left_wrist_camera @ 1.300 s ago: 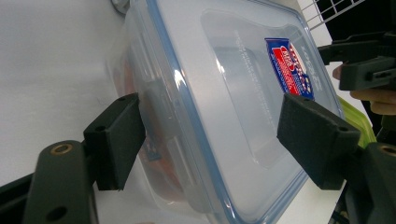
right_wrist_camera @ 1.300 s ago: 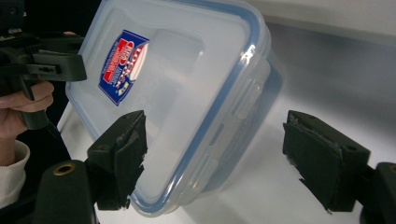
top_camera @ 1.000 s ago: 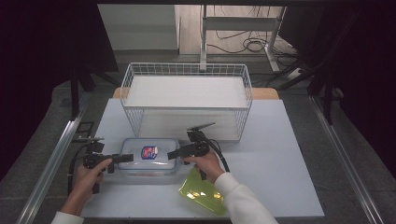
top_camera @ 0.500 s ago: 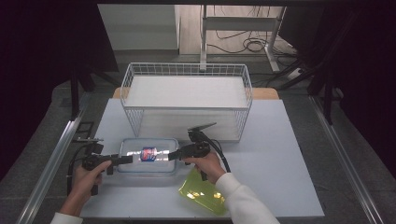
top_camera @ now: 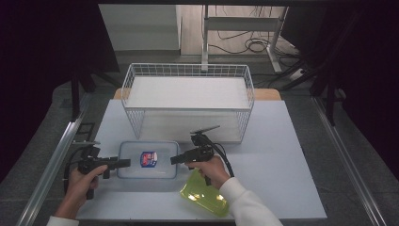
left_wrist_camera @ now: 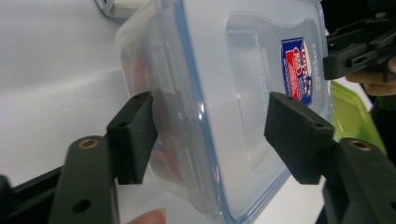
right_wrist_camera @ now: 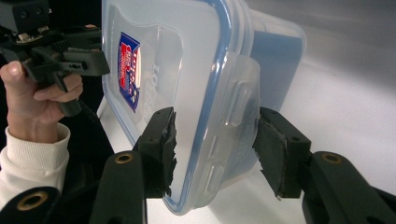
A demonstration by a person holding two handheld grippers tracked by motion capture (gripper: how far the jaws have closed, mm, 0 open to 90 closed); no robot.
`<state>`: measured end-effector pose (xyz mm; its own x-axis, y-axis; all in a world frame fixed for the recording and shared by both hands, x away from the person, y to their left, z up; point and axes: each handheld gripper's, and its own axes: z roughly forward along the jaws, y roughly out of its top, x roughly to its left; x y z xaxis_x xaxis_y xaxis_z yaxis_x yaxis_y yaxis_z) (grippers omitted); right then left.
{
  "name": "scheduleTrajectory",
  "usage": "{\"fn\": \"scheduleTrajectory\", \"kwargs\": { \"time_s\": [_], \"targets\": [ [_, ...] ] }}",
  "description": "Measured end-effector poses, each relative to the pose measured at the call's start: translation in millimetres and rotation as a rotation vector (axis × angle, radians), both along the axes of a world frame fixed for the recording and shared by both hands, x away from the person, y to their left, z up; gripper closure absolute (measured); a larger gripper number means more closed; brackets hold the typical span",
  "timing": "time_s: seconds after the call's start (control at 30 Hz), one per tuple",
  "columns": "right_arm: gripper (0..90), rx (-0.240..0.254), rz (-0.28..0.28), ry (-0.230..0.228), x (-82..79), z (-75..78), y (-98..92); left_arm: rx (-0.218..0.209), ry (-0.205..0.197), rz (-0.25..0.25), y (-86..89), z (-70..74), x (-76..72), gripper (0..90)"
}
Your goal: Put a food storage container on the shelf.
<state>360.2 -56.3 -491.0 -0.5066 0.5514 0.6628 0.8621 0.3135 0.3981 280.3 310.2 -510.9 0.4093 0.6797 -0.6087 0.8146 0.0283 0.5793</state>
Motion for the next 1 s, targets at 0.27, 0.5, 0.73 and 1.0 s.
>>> {"fn": "scheduleTrajectory", "kwargs": {
  "time_s": [0.27,0.5,0.73,1.0],
  "targets": [
    [50.9,0.008,0.009,-0.019,-3.7,0.6,-2.7,-0.056,-0.003,-0.026,9.0,-1.8,0.3,43.4],
    [51.2,0.017,0.002,-0.023,-5.3,0.3,-2.7,-0.082,0.004,-0.041,13.6,-4.2,0.3,45.9],
    [51.3,0.026,0.003,-0.047,-7.0,0.7,-6.0,-0.094,-0.001,-0.055,13.7,-3.8,-0.3,48.0],
    [51.2,0.017,-0.001,-0.074,-8.9,3.7,-8.4,-0.085,-0.002,-0.068,10.3,-3.8,0.3,48.8]
  ]
}}
